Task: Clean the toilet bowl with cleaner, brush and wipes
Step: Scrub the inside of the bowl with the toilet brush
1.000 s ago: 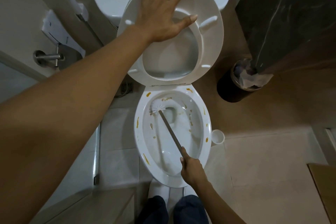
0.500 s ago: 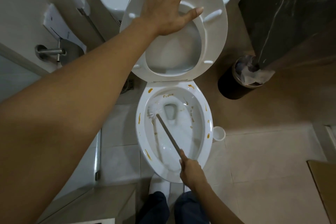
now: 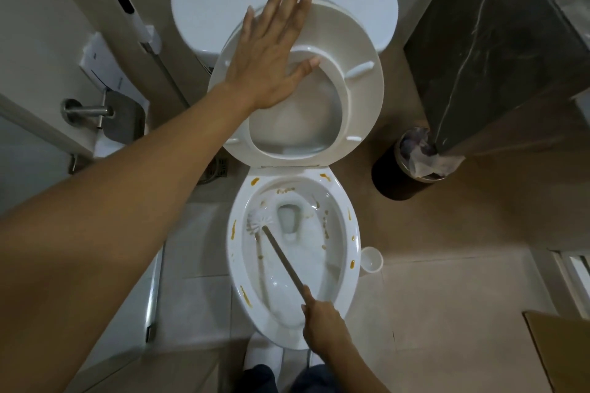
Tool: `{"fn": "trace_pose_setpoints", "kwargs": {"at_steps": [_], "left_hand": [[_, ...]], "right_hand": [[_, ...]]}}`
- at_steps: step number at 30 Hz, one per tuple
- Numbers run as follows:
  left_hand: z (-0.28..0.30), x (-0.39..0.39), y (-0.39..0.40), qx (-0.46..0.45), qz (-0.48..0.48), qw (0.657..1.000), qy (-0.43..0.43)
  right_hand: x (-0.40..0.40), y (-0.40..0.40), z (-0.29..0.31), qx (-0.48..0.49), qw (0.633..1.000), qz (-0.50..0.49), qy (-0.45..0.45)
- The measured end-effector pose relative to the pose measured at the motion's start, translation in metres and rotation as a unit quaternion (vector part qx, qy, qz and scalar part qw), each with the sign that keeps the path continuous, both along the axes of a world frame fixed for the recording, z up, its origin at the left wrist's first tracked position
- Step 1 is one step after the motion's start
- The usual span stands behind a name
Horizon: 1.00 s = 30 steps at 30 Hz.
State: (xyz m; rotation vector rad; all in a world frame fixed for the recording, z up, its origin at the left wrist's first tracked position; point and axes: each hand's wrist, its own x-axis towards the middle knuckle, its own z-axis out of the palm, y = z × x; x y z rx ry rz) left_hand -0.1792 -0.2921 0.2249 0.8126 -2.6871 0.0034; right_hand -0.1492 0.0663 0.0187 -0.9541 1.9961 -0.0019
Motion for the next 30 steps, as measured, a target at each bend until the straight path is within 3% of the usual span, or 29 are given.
{"fn": "trace_pose_setpoints", "kwargs": {"at_steps": [10,14,24,30], "left_hand": [[-0.005,0.003,0.001,0.001,0.007,1.000,-0.002],[-0.003,0.004,0.003,-0.002,0.014,1.000,-0.008],[-0.004,-0.001,0.002,0.002,0.038,0.999,-0.030],[-0.003,-0.001,0.002,-0.003,0.035,0.999,-0.024]], "right_hand": [[-0.020,-0.029,-0.006,-0.013,1.000,0.014,0.019],[-0.017,-0.004,0.001,0.003,0.999,0.033,0.005],[-0.018,0.002,-0.018,-0.050,0.995,-0.053,-0.064],[-0.009,0.009,-0.020,-0.053,0.995,-0.056,-0.064]]}}
